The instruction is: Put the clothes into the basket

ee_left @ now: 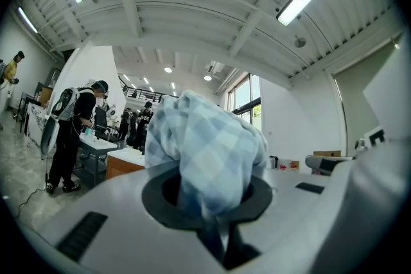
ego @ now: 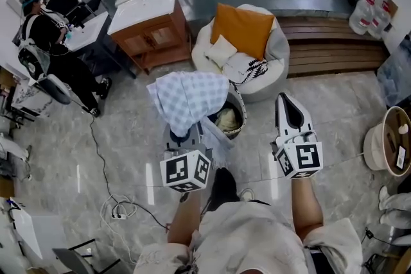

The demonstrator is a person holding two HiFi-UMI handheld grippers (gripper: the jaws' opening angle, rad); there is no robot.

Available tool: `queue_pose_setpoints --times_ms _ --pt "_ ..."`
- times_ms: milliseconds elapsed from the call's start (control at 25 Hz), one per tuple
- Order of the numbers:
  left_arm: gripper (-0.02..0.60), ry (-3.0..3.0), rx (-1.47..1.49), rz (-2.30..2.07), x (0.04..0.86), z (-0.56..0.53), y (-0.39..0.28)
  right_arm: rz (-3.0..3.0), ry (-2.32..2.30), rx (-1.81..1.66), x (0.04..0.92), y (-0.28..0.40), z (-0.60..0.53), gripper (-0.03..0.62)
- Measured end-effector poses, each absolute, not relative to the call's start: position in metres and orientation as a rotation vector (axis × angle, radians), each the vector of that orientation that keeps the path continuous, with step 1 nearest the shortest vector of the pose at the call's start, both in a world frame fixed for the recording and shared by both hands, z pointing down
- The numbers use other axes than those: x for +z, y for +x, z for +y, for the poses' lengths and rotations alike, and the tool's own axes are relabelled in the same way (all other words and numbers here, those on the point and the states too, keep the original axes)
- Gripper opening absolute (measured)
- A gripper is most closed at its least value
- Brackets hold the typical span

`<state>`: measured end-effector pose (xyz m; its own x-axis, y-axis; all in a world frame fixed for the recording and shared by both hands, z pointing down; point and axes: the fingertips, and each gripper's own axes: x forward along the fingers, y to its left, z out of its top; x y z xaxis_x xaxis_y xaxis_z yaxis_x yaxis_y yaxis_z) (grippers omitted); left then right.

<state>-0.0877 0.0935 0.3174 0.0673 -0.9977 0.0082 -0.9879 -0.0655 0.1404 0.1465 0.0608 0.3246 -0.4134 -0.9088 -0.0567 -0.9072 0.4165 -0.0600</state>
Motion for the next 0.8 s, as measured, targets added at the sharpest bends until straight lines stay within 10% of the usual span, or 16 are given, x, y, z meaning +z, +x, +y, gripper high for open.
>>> queue_pose_setpoints --times_ms 800 --pt "0.063 2.332 -0.187 -1.872 0.301 -0.088 -0.168 2.599 -1.736 0.053 0.301 0.033 -0.095 -0.012"
